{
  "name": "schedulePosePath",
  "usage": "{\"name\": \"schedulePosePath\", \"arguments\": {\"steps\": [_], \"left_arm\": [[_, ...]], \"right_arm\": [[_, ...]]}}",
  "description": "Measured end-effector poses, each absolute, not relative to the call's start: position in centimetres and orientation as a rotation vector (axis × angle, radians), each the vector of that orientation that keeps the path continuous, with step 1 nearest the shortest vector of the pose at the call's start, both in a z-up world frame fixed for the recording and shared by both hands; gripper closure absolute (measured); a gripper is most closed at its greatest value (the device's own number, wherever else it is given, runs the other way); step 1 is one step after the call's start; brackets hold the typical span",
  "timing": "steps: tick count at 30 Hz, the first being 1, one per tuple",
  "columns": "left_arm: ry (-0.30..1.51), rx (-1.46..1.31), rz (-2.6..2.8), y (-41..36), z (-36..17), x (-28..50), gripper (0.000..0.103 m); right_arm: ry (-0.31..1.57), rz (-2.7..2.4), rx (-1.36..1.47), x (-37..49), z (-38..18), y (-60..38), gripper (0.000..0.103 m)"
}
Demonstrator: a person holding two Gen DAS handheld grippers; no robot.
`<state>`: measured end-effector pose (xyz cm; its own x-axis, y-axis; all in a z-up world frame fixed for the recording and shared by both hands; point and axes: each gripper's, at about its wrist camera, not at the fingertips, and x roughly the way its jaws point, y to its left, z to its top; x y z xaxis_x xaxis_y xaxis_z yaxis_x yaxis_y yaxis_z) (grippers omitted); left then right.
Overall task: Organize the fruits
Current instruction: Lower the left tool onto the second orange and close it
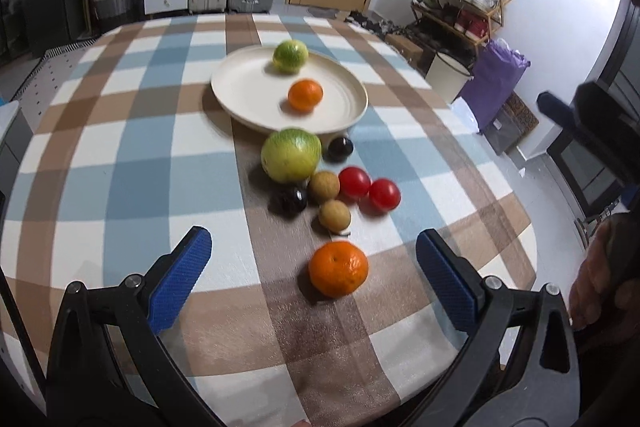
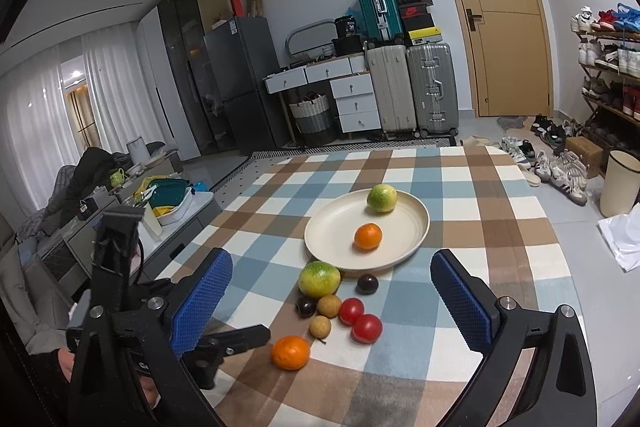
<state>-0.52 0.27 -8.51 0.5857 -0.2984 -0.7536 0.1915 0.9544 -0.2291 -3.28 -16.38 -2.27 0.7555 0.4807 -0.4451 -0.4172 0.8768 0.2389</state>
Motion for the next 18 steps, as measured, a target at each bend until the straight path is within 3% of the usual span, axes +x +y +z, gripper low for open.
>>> {"name": "schedulePosePath", "arguments": {"steps": [18], "left_arm": [[0.968,-0.111,-0.316,-1.4,-12.4,0.6,0.001]], "right_arm": [[0.556,0.47,0.142,-3.0,-3.8,-17.2,0.002]]}}
